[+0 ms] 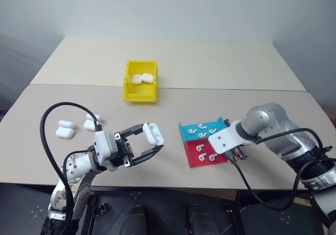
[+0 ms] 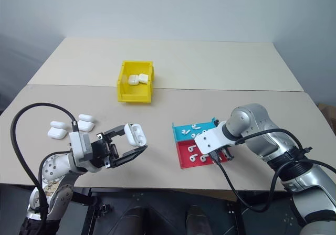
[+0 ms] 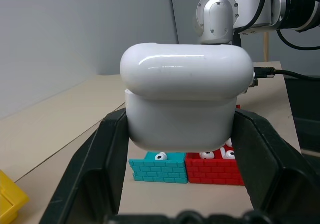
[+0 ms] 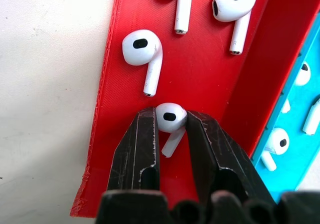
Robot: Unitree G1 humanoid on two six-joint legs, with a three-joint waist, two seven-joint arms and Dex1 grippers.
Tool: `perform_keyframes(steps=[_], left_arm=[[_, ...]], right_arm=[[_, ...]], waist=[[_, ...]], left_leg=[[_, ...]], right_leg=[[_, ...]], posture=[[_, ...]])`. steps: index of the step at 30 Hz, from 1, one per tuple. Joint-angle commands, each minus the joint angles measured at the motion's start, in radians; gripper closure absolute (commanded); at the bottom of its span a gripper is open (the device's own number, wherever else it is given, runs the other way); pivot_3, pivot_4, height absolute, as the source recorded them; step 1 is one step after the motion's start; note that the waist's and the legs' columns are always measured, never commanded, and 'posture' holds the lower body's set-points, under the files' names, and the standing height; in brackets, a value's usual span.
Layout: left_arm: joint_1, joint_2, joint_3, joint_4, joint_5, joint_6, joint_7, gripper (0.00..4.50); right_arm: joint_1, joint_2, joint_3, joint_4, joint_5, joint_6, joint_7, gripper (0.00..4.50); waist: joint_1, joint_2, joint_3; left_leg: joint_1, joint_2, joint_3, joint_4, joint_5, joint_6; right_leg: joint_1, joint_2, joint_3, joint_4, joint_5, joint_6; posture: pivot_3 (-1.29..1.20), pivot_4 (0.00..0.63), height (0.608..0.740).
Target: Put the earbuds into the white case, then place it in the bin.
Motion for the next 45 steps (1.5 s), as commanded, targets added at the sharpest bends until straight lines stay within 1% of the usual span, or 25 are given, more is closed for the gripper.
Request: perform_keyframes(steps=[1, 4, 8, 12, 14, 16, 17, 19, 23, 27, 30, 33, 38, 45], left_arm=[[-0.003, 0.007, 0.0, -0.039, -0.008, -0.019, 0.007, 1.73], [-0.009, 0.001, 0.002, -0.038, -0.017, -0.013, 0.016, 1.73], [-0.034, -0.005, -0.001, -0.019, -0.059, -0.01, -0.009, 1.73], [-0.1, 0.006, -0.004, -0.003, -0.227, 0.096, -0.09, 1.73], [-0.137, -0.012, -0.01, 0.008, -0.243, 0.102, -0.099, 1.73], [-0.169, -0.021, -0.02, 0.021, -0.251, 0.115, -0.109, 1.73], [-0.184, -0.025, -0.025, 0.026, -0.261, 0.123, -0.118, 1.73], [-0.205, -0.031, -0.031, 0.03, -0.279, 0.14, -0.132, 1.73], [-0.249, -0.012, -0.055, 0.039, -0.292, 0.191, -0.183, 1.73], [-0.28, -0.004, -0.067, 0.047, -0.279, 0.216, -0.203, 1.73], [-0.297, -0.009, -0.074, 0.048, -0.27, 0.224, -0.205, 1.73], [-0.314, -0.004, -0.083, 0.041, -0.259, 0.248, -0.187, 1.73], [-0.347, 0.015, -0.079, 0.012, -0.268, 0.309, -0.16, 1.73], [-0.358, 0.013, -0.071, 0.002, -0.262, 0.309, -0.164, 1.73]], right_arm=[[0.006, -0.003, -0.008, -0.022, 0.001, -0.003, 0.012, 3.85], [0.01, -0.006, -0.028, -0.044, 0.019, 0.017, 0.012, 3.85], [0.002, -0.033, -0.119, -0.118, 0.098, 0.095, 0.021, 3.85], [-0.019, -0.051, -0.323, -0.209, 0.316, 0.259, 0.015, 3.85], [-0.028, -0.042, -0.437, -0.24, 0.438, 0.348, -0.008, 3.85], [-0.037, -0.012, -0.546, -0.267, 0.568, 0.437, -0.049, 3.85], [-0.035, 0.014, -0.609, -0.28, 0.643, 0.455, -0.072, 3.85], [-0.032, 0.056, -0.697, -0.309, 0.765, 0.502, -0.123, 3.85], [-0.021, 0.167, -0.809, -0.36, 0.967, 0.553, -0.262, 3.85], [0.014, 0.269, -0.83, -0.4, 1.073, 0.48, -0.332, 3.85], [0.042, 0.341, -0.807, -0.405, 1.118, 0.41, -0.341, 3.85], [0.057, 0.395, -0.763, -0.385, 1.12, 0.337, -0.328, 3.85], [0.054, 0.439, -0.689, -0.336, 1.103, 0.249, -0.302, 3.85], [0.063, 0.461, -0.595, -0.269, 1.062, 0.136, -0.234, 3.85]], waist=[[0.0, 0.0, 0.0], [0.0, 0.0, 0.0], [0.001, 0.0, 0.0], [0.003, 0.0, 0.0], [0.003, 0.0, 0.0], [0.003, 0.0, 0.0], [0.003, 0.0, 0.0], [0.0, 0.0, 0.0], [-0.002, 0.0, 0.0], [-0.001, 0.0, 0.0], [-0.001, 0.0, 0.0], [-0.002, 0.0, 0.0], [-0.002, 0.0, 0.0], [-0.002, 0.0, 0.0]], left_leg=[[0.0, 0.0, 0.0, 0.0, 0.0, 0.0], [0.0, 0.0, 0.0, 0.0, 0.0, 0.0], [0.0, 0.0, 0.0, 0.0, 0.0, 0.0], [-0.001, 0.0, 0.0, 0.0, 0.0, 0.0], [-0.001, 0.0, -0.001, 0.0, 0.0, 0.0], [-0.001, 0.0, -0.001, 0.0, 0.0, 0.0], [-0.001, 0.0, -0.001, 0.0, 0.0, 0.0], [-0.001, 0.0, -0.001, 0.0, 0.0, 0.0], [-0.001, 0.0, -0.001, 0.0, 0.0, 0.0], [-0.001, 0.0, -0.002, 0.0, 0.0, 0.0], [-0.002, 0.0, -0.002, 0.0, 0.0, 0.0], [-0.002, 0.0, -0.002, 0.0, 0.0, 0.0], [-0.002, 0.0, -0.002, 0.0, 0.0, 0.0], [-0.002, 0.0, -0.002, 0.0, 0.0, 0.0]], right_leg=[[0.0, 0.0, 0.0, 0.0, 0.0, 0.0], [0.0, 0.0, 0.0, 0.0, 0.0, 0.0], [0.0, 0.0, 0.0, 0.0, 0.0, 0.0], [0.0, 0.0, 0.0, 0.0, 0.0, 0.0], [0.0, 0.0, 0.0, 0.0, 0.0, 0.0], [0.0, 0.0, -0.001, -0.001, 0.0, 0.0], [0.0, 0.0, -0.001, -0.001, 0.0, 0.0], [0.001, 0.0, -0.001, -0.001, 0.0, 0.0], [0.0, 0.0, -0.001, 0.0, 0.0, 0.0], [0.0, 0.001, -0.001, 0.0, 0.0, 0.0], [0.0, 0.0, -0.001, 0.0, 0.0, 0.0], [0.0, 0.0, -0.001, 0.0, 0.0, 0.0], [0.0, 0.001, -0.001, 0.0, 0.0, 0.0], [-0.001, 0.001, -0.001, 0.0, 0.0, 0.0]], posture=[[0.0, 0.15, 0.74], [0.0, 0.15, 0.74], [0.0, 0.15, 0.74], [0.0, 0.15, 0.74], [0.0, 0.15, 0.74], [0.0, 0.15, 0.74], [0.0, 0.15, 0.74], [0.0, 0.15, 0.74], [0.0, 0.15, 0.74], [0.0, 0.15, 0.74], [0.0, 0.15, 0.74], [0.0, 0.15, 0.74], [0.0, 0.15, 0.74], [0.0, 0.15, 0.74]])
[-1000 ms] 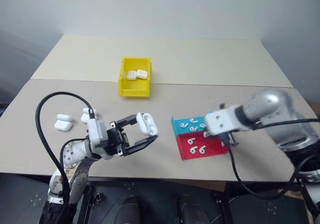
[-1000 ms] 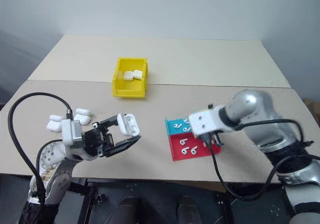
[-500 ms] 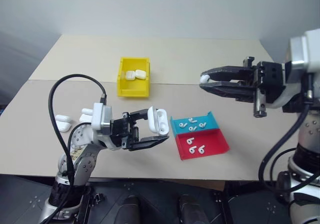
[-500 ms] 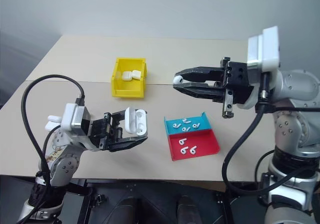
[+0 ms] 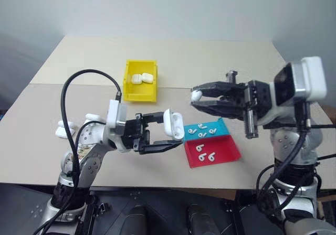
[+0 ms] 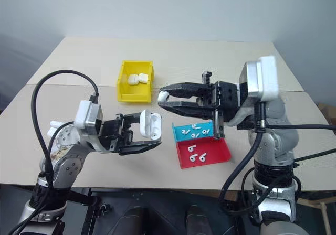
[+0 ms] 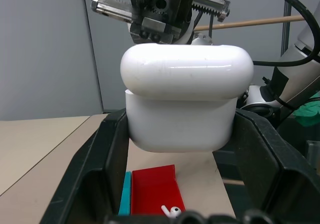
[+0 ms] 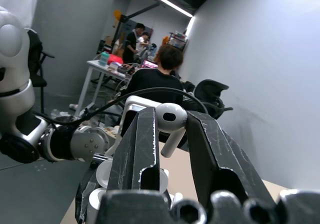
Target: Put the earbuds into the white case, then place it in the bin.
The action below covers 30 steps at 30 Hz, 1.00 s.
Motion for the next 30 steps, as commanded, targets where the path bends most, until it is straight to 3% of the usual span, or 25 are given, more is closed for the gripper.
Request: perform_keyframes(steps=[1, 10, 30], left_arm=[[-0.018, 0.0, 0.013, -0.042, -0.006, -0.015, 0.0, 1.73], [-0.018, -0.004, 0.009, -0.047, -0.003, -0.016, -0.003, 1.73], [-0.02, -0.017, 0.008, -0.043, 0.011, -0.024, -0.001, 1.73]], right_arm=[[0.002, 0.01, 0.035, 0.016, -0.034, -0.08, 0.031, 3.85], [-0.017, 0.03, 0.11, 0.09, -0.104, -0.177, 0.052, 3.85], [0.02, 0.011, 0.15, 0.148, -0.159, -0.256, 0.082, 3.85]], waist=[[0.0, 0.0, 0.0], [0.0, 0.0, 0.0], [0.001, 0.0, 0.0]], left_leg=[[0.0, 0.0, 0.0, 0.0, 0.0, 0.0], [0.0, 0.0, 0.0, 0.0, 0.0, 0.0], [0.0, 0.0, 0.0, 0.0, 0.0, 0.0]], right_leg=[[0.0, 0.0, 0.0, 0.0, 0.0, 0.0], [0.0, 0.0, 0.0, 0.0, 0.0, 0.0], [0.0, 0.0, 0.0, 0.0, 0.0, 0.0]], posture=[[0.0, 0.15, 0.74], [0.0, 0.15, 0.74], [0.0, 0.15, 0.74]])
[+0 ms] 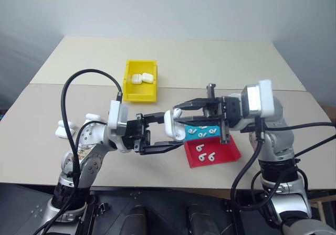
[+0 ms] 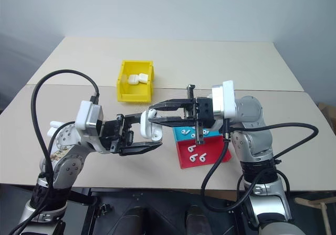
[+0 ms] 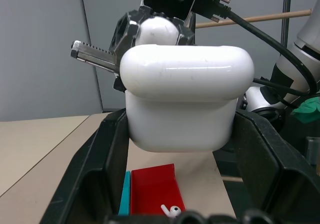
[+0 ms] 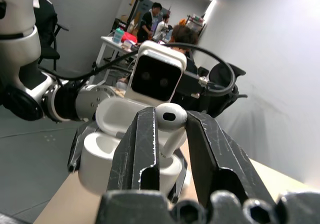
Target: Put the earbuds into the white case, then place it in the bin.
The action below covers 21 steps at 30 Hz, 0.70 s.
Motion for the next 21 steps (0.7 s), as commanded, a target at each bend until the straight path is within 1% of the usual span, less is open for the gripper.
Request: perform_keyframes(steps=[1, 13, 14, 16, 21], left_arm=[[-0.02, -0.008, 0.009, -0.03, -0.005, -0.024, 0.001, 1.73], [-0.024, -0.016, 0.011, -0.021, 0.004, -0.031, -0.002, 1.73], [-0.024, -0.016, 0.011, -0.02, 0.006, -0.031, -0.003, 1.73], [-0.024, -0.017, 0.012, -0.018, 0.008, -0.032, -0.006, 1.73], [-0.027, -0.021, 0.011, -0.012, 0.012, -0.035, -0.011, 1.73]], right_arm=[[0.004, -0.011, 0.004, -0.012, -0.002, -0.02, 0.009, 3.85], [0.011, -0.035, 0.011, -0.009, 0.006, -0.01, 0.042, 3.85], [0.013, -0.037, 0.013, -0.012, 0.004, -0.011, 0.041, 3.14], [0.014, -0.038, 0.015, -0.014, -0.008, -0.016, 0.031, 2.61], [0.015, -0.041, 0.02, -0.009, -0.025, -0.034, 0.033, 2.61]], waist=[[0.0, 0.0, 0.0], [0.0, 0.0, 0.0], [0.0, 0.0, 0.0], [-0.001, 0.0, 0.0], [0.0, 0.0, 0.0]], left_leg=[[0.0, 0.0, 0.0, 0.0, 0.0, 0.0], [0.0, 0.0, 0.0, 0.0, 0.0, 0.0], [0.0, 0.0, 0.0, 0.0, 0.0, 0.0], [0.0, 0.0, 0.0, 0.0, 0.0, 0.0], [0.0, 0.0, 0.0, 0.0, 0.0, 0.0]], right_leg=[[0.0, 0.0, 0.0, 0.0, 0.0, 0.0], [0.0, 0.0, 0.0, 0.0, 0.0, 0.0], [0.0, 0.0, 0.0, 0.0, 0.0, 0.0], [0.0, 0.0, 0.0, 0.0, 0.0, 0.0], [0.0, 0.0, 0.0, 0.0, 0.0, 0.0]], posture=[[0.0, 0.15, 0.74], [0.0, 0.15, 0.74], [0.0, 0.15, 0.74], [0.0, 0.15, 0.74], [0.0, 0.15, 0.74]])
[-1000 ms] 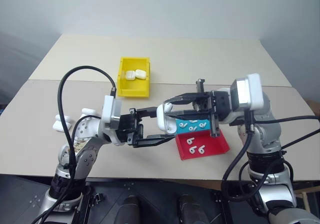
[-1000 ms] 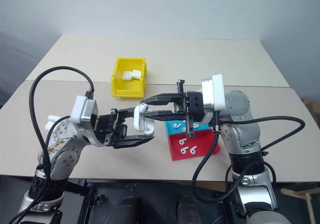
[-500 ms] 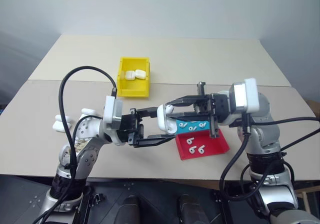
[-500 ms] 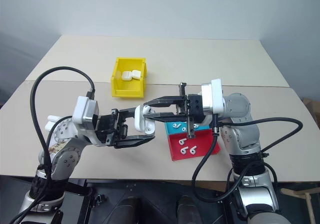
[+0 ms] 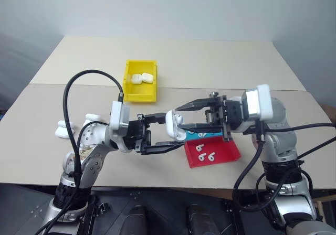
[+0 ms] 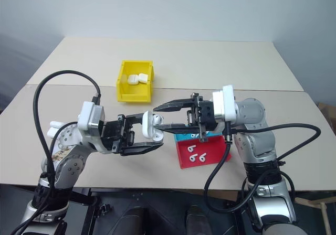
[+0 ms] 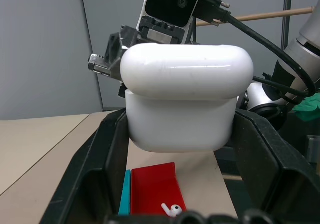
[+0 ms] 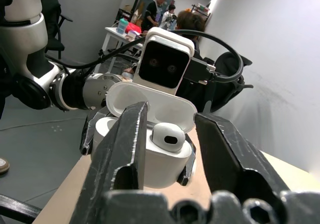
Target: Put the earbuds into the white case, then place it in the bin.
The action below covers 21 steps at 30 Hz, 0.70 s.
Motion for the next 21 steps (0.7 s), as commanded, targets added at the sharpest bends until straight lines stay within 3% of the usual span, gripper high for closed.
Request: perform_keyframes(steps=[1, 5, 10, 14, 21], left_arm=[[-0.026, -0.011, 0.011, -0.023, -0.006, -0.036, -0.005, 1.73], [0.012, 0.019, 0.029, -0.024, 0.02, -0.043, -0.006, 1.73], [0.125, 0.102, 0.071, 0.002, 0.08, -0.117, -0.054, 1.73], [0.232, 0.16, 0.113, 0.004, 0.104, -0.166, -0.085, 1.73], [0.297, 0.165, 0.117, -0.02, 0.119, -0.191, -0.063, 1.73]], right_arm=[[0.002, -0.01, 0.012, -0.013, -0.015, -0.022, 0.006, 2.61], [-0.024, -0.06, -0.038, -0.017, 0.025, 0.038, -0.005, 2.61], [-0.128, -0.233, -0.017, 0.061, -0.062, 0.129, 0.016, 2.61], [-0.273, -0.344, 0.145, 0.211, -0.271, 0.186, 0.074, 2.61], [-0.396, -0.335, 0.37, 0.49, -0.582, -0.08, 0.173, 2.61]], waist=[[0.0, 0.0, 0.0], [0.001, 0.0, 0.0], [-0.006, 0.001, 0.0], [-0.012, 0.001, 0.001], [-0.007, 0.001, 0.001]], left_leg=[[0.0, 0.0, 0.0, 0.0, 0.0, 0.0], [0.0, 0.0, 0.0, 0.0, 0.0, 0.0], [0.0, 0.0, 0.0, -0.001, 0.0, 0.0], [0.0, 0.0, 0.001, -0.001, 0.0, 0.0], [-0.002, 0.0, 0.001, -0.002, 0.0, 0.0]], right_leg=[[0.0, 0.0, 0.0, 0.0, 0.0, 0.0], [0.0, 0.0, 0.0, 0.0, 0.0, 0.0], [0.0, 0.0, 0.0, 0.0, 0.0, 0.0], [-0.001, 0.0, 0.0, -0.001, 0.0, 0.0], [-0.002, -0.001, 0.0, -0.003, 0.0, 0.0]], posture=[[0.0, 0.15, 0.74], [0.0, 0.15, 0.74], [0.0, 0.15, 0.74], [0.0, 0.15, 0.74], [0.0, 0.15, 0.74]])
